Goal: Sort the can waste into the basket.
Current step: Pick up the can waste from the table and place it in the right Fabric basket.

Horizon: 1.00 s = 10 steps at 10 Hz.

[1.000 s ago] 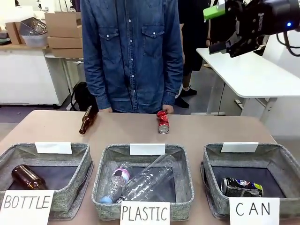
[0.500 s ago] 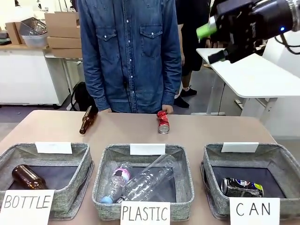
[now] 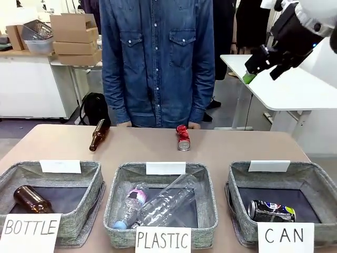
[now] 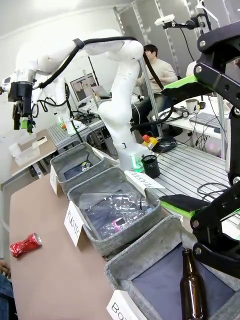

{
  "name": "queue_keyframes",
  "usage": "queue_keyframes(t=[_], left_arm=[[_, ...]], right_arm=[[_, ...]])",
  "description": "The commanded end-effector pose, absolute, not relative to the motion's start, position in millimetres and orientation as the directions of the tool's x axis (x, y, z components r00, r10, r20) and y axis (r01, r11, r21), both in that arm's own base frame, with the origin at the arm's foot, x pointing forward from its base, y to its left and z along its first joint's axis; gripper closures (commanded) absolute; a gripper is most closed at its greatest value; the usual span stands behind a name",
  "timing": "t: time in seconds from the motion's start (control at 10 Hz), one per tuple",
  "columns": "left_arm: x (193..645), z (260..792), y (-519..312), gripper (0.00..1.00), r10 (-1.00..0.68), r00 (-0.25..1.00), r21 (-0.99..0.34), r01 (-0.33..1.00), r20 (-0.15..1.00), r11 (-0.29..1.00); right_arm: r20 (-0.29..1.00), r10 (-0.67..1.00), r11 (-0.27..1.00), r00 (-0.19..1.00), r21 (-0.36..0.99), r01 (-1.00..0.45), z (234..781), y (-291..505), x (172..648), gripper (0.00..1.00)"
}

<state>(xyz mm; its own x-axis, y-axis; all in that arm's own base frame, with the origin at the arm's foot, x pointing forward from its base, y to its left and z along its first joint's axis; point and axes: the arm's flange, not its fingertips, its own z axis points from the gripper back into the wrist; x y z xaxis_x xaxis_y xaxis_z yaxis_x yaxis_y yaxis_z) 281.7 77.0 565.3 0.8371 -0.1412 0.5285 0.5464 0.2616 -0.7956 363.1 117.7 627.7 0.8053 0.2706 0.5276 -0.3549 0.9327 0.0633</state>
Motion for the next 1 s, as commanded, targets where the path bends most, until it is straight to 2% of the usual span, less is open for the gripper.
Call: queue_keyframes(t=[0.0,0.1,0.2,0.3,0.7,0.9], left_arm=[[282.5,567.8,76.2,0.01,-0.140,0.823,-0.788,0.567,0.550,0.240],[282.5,567.8,76.2,0.01,-0.140,0.823,-0.788,0.567,0.550,0.240],[282.5,567.8,76.2,0.01,-0.140,0.823,-0.788,0.567,0.550,0.240],[282.5,567.8,76.2,0.01,-0.140,0.823,-0.788,0.567,0.550,0.240],[282.5,567.8,76.2,0.01,-0.140,0.823,-0.788,0.567,0.550,0.240],[282.5,567.8,76.2,0.01,-0.140,0.823,-0.788,0.567,0.550,0.240]], right_arm=[[0.526,0.239,0.889,0.817,0.220,-0.401,628.8,120.8,361.8,0.00],[0.526,0.239,0.889,0.817,0.220,-0.401,628.8,120.8,361.8,0.00],[0.526,0.270,0.920,0.806,0.108,-0.378,627.6,119.2,362.7,0.00],[0.458,0.300,0.935,0.837,0.032,-0.353,623.8,135.3,377.5,0.00],[0.376,0.281,0.924,0.883,0.142,-0.355,574.1,200.8,485.0,0.00],[0.337,0.178,0.948,0.925,0.195,-0.253,526.8,223.8,528.4,0.00]])
